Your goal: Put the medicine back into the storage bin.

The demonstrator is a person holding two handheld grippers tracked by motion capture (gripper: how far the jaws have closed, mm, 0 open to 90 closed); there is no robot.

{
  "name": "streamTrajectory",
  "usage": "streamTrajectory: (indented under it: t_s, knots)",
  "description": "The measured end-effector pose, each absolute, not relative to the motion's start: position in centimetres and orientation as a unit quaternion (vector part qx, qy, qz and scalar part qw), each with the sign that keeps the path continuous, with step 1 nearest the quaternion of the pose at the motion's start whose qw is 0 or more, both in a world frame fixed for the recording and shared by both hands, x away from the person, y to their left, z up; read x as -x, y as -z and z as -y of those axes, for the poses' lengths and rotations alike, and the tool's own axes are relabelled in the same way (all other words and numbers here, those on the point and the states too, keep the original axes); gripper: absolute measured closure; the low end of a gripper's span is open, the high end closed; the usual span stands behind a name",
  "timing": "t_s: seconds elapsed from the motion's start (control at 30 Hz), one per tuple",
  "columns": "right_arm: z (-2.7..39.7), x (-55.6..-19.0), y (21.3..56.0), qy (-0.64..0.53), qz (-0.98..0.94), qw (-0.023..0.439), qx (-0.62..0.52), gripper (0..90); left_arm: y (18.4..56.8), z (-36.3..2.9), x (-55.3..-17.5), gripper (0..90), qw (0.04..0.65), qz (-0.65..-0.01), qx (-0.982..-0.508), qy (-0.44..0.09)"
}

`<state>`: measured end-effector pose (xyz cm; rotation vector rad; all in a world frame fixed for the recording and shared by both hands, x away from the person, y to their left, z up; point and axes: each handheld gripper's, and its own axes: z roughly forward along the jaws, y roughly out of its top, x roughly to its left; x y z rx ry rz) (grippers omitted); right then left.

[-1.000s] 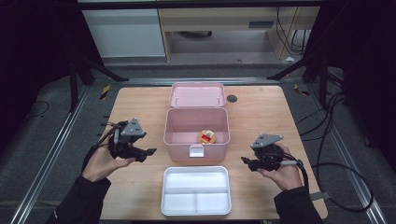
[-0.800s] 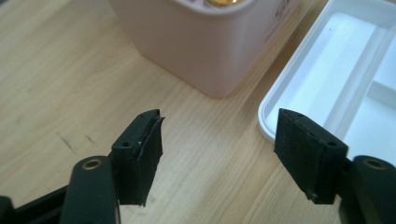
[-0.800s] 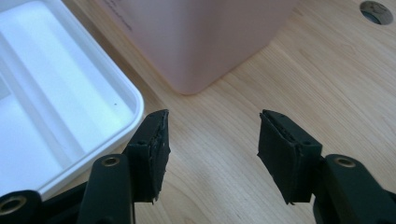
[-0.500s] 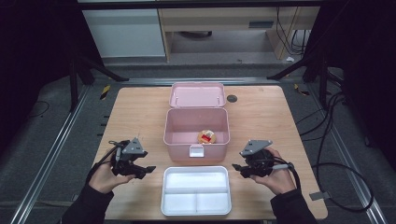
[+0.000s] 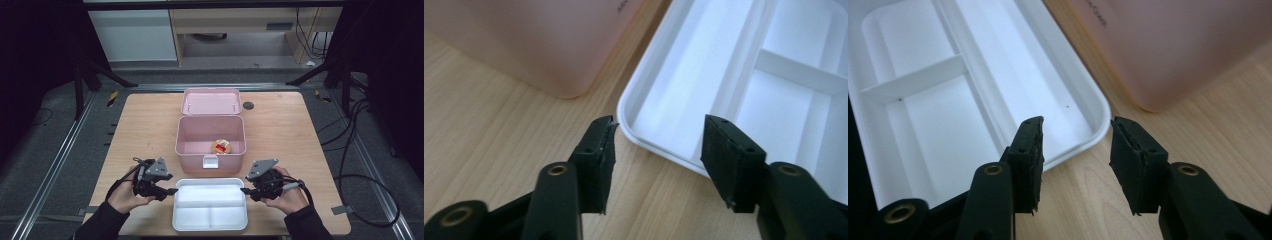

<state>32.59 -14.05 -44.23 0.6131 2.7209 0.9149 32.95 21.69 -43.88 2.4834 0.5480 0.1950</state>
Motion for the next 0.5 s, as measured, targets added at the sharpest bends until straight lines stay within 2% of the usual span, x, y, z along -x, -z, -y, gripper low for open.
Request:
streamTrajectory:
  t_s: [0.5]
  knots:
    - [11.5, -31.5, 45.7, -0.279, -0.948, 0.051, -0.143, 70.4, 45.6, -18.4, -31.6, 58.5, 0.241, -0.149, -0.958, -0.032]
